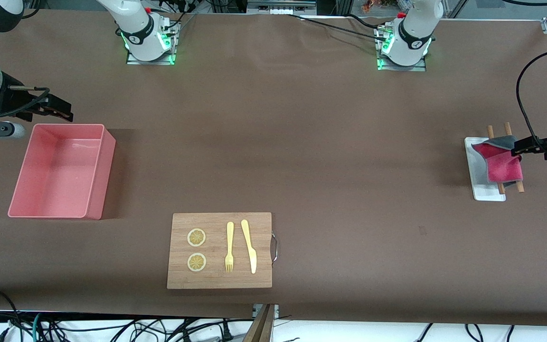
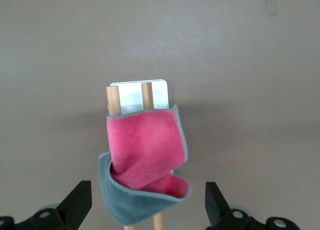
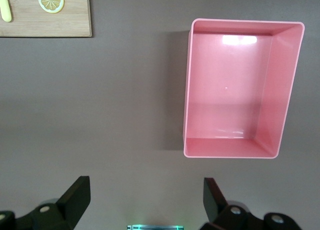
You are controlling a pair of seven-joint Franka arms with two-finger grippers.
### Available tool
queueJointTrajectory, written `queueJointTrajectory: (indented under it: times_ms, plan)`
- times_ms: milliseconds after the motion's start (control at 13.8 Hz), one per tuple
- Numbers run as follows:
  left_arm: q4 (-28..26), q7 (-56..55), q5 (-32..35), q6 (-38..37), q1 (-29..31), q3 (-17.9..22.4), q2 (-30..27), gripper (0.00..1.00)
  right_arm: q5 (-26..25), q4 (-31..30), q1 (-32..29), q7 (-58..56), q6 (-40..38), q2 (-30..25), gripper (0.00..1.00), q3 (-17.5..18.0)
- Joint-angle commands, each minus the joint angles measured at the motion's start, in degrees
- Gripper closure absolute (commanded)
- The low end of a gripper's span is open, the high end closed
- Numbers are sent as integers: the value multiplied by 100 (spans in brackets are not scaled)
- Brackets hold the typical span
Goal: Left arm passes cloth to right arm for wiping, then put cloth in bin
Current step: 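Lower the left gripper onto the pink-grey cloth on the stand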
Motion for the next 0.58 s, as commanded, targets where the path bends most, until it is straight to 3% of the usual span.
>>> queueJointTrajectory:
  times_ms: [0,507]
  plan:
    - [41,447,-25,345,203,-58,397,0,-62,95,-17,-91,-66,104,0,28]
    - [50,773,-25,364,503,-67,970,0,-62,95,-17,-100,-84,219,0,28]
